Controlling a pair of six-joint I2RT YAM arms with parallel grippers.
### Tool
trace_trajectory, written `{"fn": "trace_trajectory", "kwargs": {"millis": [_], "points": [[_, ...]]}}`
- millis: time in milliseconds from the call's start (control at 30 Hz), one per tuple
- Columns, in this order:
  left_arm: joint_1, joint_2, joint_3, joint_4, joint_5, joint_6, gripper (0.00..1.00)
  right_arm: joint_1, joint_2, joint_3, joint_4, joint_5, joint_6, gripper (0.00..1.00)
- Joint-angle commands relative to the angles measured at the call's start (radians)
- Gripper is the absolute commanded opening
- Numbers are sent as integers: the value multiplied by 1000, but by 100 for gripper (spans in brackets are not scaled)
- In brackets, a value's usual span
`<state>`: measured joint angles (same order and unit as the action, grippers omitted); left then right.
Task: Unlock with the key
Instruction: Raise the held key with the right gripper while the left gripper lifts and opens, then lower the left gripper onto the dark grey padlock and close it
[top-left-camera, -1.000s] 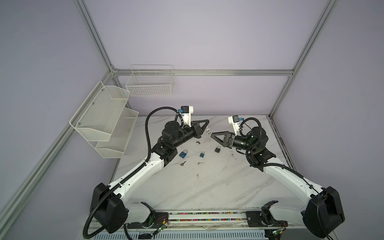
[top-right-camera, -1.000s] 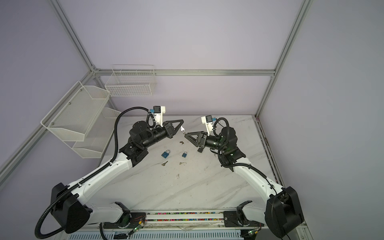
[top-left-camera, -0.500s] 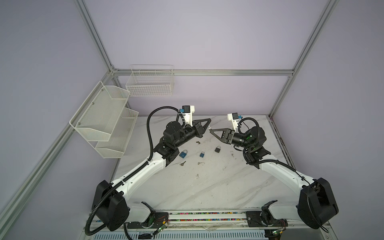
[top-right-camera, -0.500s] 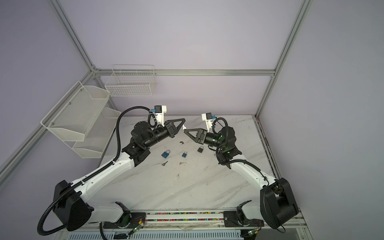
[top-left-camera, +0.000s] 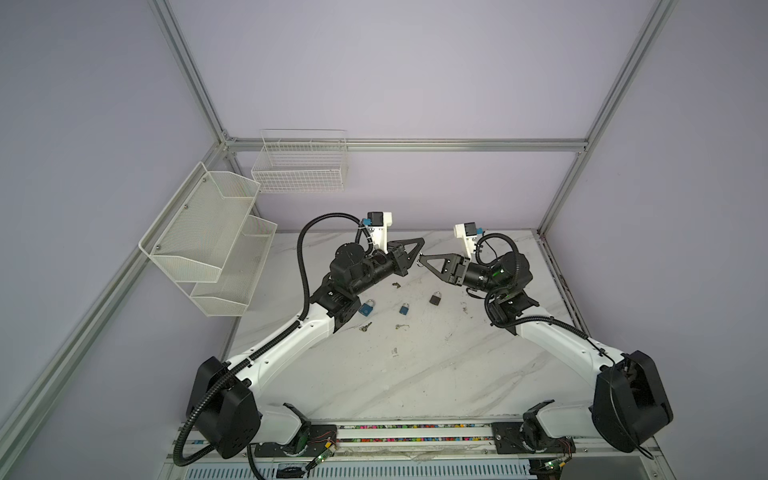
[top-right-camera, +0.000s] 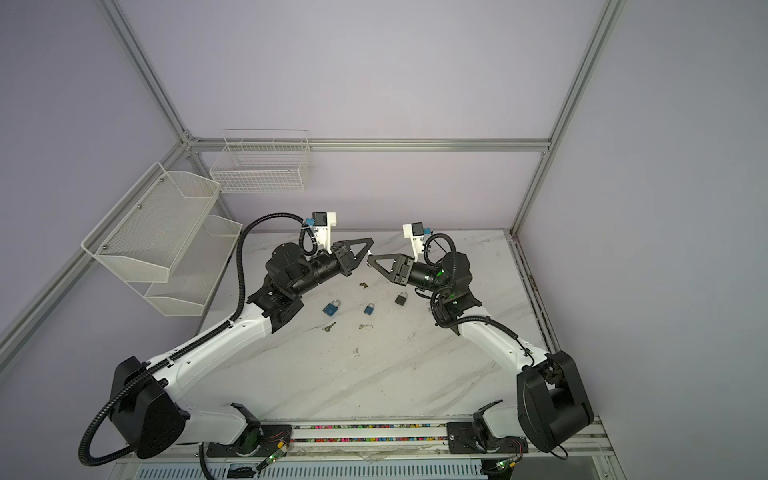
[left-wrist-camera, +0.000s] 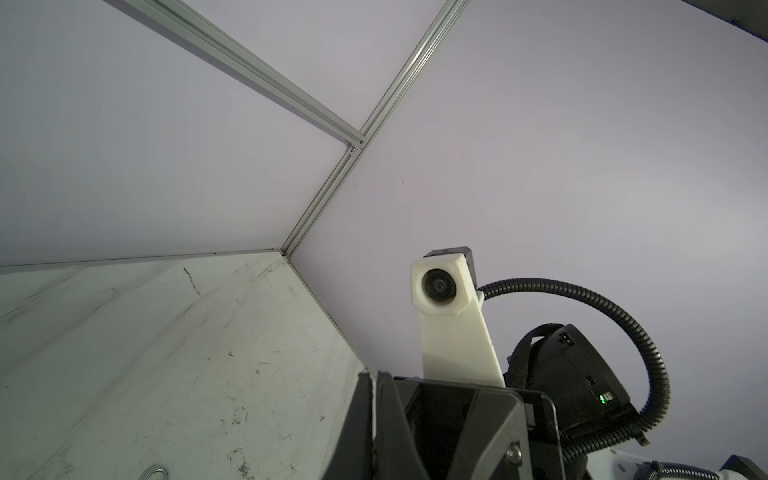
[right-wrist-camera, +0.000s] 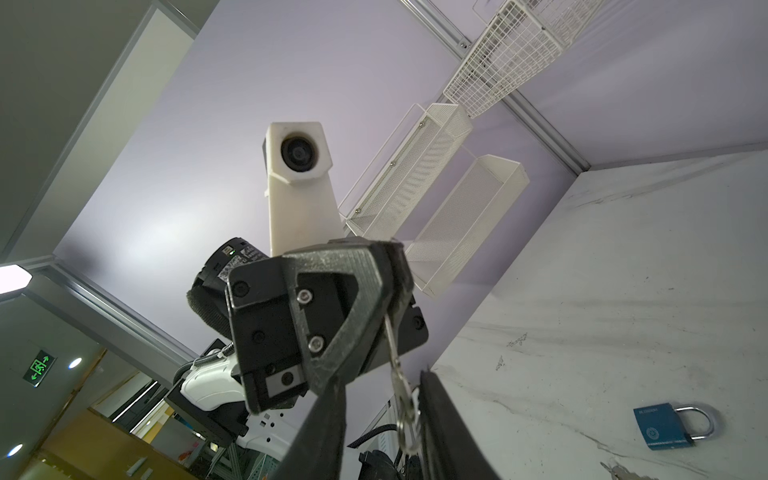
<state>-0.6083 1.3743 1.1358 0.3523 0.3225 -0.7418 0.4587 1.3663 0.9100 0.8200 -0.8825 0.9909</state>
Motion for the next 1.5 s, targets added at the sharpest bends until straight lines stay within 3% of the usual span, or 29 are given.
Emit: {"fn": "trace_trajectory", "kwargs": {"millis": [0, 233, 800, 1133, 1300, 1467], "points": [[-4, -3, -19, 54, 15, -8, 0, -4, 2, 18, 64, -16, 22, 31], [-5, -10, -21, 55, 2, -4, 0, -3, 2, 13, 62, -9, 17, 22], [-5, -18, -27, 57, -16, 1, 0, -5, 1, -12, 61, 2, 11, 17], [-5, -19, -33, 57, -33, 4, 0, -6, -11, -7, 57, 14, 2, 4], [-6, -20, -33, 55, -36, 8, 0, -6, -24, -1, 26, 25, -16, 0], [-4, -27, -29, 51, -41, 15, 0, -17, -50, 22, -129, 55, -95, 0]]}}
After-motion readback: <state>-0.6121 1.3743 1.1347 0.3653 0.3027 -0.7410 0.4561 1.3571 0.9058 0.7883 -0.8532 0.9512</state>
